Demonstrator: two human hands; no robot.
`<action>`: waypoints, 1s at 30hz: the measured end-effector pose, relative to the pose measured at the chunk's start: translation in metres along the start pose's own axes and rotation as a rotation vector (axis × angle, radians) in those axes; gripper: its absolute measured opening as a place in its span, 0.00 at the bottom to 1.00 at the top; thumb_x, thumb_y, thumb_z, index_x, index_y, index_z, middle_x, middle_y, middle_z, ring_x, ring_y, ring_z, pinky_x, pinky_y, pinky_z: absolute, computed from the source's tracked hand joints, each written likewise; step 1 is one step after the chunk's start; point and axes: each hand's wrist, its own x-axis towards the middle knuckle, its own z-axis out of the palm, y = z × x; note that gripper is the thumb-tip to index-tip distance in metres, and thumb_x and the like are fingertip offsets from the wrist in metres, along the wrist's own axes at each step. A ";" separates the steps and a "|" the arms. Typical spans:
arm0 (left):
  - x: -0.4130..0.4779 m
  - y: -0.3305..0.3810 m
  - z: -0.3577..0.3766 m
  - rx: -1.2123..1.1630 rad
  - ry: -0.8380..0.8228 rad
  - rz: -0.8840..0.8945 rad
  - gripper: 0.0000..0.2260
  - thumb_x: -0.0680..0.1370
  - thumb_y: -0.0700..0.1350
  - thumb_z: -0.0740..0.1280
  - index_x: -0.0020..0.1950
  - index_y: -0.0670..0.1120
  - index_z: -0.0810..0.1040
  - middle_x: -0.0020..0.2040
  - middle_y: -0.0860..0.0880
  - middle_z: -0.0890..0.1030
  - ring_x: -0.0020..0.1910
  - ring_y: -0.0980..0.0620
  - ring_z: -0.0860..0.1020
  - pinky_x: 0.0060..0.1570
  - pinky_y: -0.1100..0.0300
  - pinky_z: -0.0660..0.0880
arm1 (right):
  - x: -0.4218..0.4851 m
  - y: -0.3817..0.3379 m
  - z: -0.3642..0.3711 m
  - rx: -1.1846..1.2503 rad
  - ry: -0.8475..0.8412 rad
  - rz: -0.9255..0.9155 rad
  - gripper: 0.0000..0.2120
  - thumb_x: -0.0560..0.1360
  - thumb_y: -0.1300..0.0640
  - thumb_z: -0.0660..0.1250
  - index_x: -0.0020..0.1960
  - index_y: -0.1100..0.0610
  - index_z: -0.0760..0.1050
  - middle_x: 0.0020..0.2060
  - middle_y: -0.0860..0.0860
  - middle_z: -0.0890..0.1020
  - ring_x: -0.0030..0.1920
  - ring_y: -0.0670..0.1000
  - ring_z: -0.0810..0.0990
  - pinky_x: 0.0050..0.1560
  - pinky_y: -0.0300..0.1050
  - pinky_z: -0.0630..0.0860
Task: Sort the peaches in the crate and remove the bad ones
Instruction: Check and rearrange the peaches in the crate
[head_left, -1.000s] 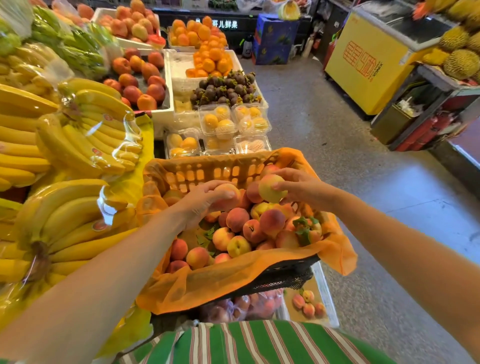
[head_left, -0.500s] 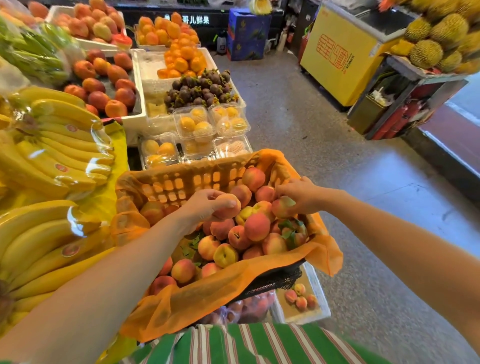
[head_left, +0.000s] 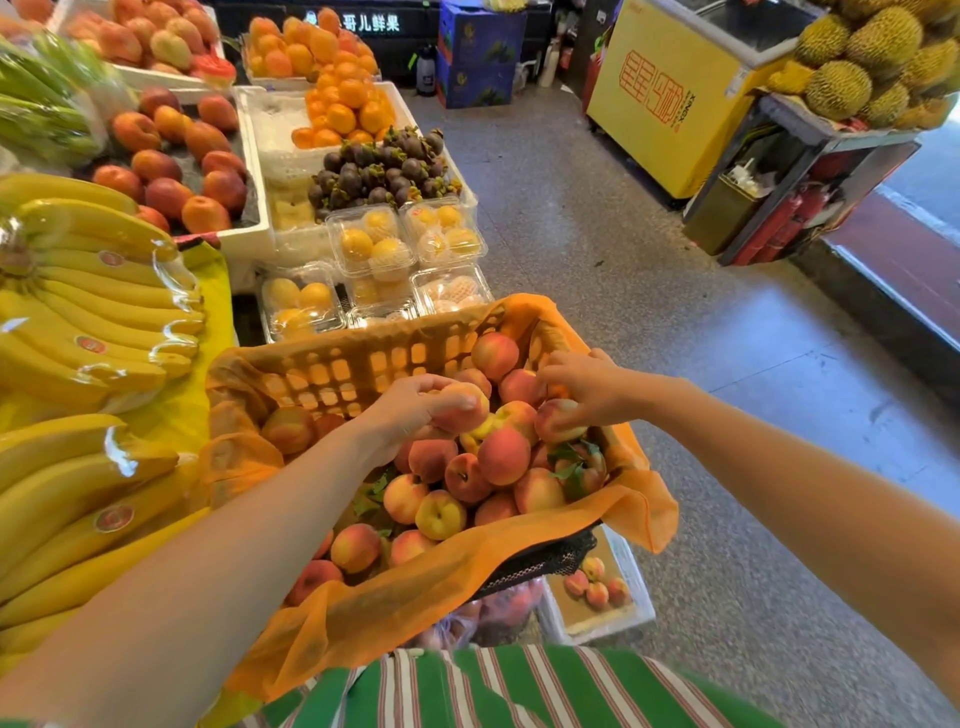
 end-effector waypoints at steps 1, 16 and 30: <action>0.001 0.002 0.001 -0.015 -0.006 0.004 0.19 0.70 0.48 0.76 0.58 0.45 0.80 0.61 0.43 0.76 0.59 0.45 0.77 0.48 0.52 0.81 | 0.001 -0.002 -0.002 0.124 0.047 0.000 0.21 0.73 0.46 0.71 0.64 0.51 0.73 0.59 0.51 0.74 0.60 0.51 0.72 0.62 0.50 0.63; 0.011 0.021 0.007 0.604 0.188 0.417 0.17 0.77 0.56 0.65 0.62 0.50 0.76 0.62 0.48 0.76 0.64 0.47 0.72 0.61 0.51 0.70 | 0.014 0.004 -0.018 0.460 0.156 0.036 0.23 0.68 0.49 0.77 0.60 0.51 0.75 0.51 0.50 0.77 0.52 0.51 0.76 0.52 0.48 0.74; 0.060 0.014 -0.022 1.346 0.313 0.324 0.35 0.78 0.58 0.62 0.79 0.53 0.46 0.80 0.46 0.45 0.78 0.43 0.43 0.74 0.40 0.41 | 0.041 0.013 -0.012 -0.366 -0.016 -0.031 0.26 0.72 0.43 0.69 0.67 0.48 0.70 0.59 0.50 0.75 0.63 0.53 0.68 0.56 0.49 0.61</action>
